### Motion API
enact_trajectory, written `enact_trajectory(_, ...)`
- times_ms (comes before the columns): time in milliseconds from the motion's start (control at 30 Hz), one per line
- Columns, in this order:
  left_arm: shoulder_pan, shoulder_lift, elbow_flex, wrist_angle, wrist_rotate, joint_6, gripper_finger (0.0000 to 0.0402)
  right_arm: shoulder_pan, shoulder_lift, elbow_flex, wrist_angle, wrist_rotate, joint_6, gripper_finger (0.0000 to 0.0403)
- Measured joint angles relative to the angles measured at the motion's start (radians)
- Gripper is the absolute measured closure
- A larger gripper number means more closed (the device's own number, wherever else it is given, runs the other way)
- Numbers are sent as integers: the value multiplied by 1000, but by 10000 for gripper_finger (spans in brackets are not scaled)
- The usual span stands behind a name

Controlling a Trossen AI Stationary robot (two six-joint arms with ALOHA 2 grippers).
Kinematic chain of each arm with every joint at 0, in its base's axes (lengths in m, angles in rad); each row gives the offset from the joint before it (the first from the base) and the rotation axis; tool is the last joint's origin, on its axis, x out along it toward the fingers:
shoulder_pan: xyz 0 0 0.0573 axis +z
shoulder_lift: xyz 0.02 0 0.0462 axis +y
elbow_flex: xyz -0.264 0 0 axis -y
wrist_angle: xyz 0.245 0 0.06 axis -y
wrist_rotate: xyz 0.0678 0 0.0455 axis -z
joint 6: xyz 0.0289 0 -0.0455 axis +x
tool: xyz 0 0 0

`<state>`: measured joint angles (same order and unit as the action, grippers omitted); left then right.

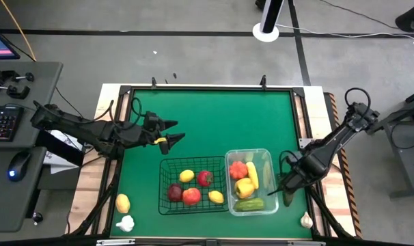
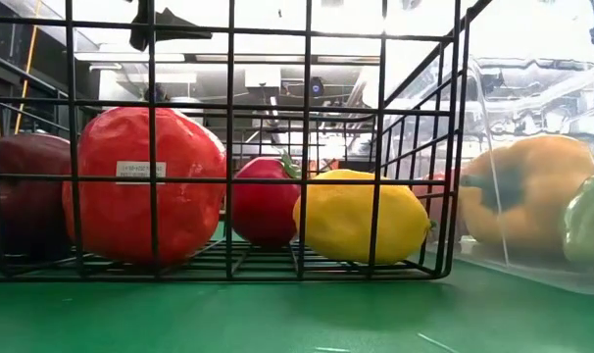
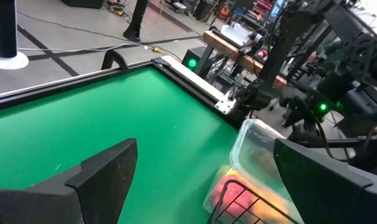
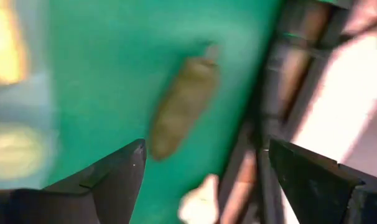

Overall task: Sort produce into baskets
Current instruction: Put the chili pepper into the transparent bin

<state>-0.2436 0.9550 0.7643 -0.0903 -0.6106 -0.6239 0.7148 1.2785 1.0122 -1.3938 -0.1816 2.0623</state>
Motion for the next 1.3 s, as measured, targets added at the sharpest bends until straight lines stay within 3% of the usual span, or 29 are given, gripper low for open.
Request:
enact_trajectory(167, 2, 0, 0, -7, 0, 0, 41, -6, -1, -22, -2, -7, 55, 70)
enact_trajectory(367, 2, 0, 0, -11, 0, 0, 41, -9, -1, -176, 195, -47, 123, 70)
enact_trajectory(600, 6, 0, 0, -10, -2, 0, 41, -15, -6, -307, 302, -47, 198, 73)
enact_trajectory(933, 10, 0, 0, -10, -4, 0, 41, -15, -6, -348, 393, -44, 215, 93)
enact_trajectory(1300, 23, 0, 0, -9, -4, -3, 41, -15, -6, -431, 516, -67, 234, 152)
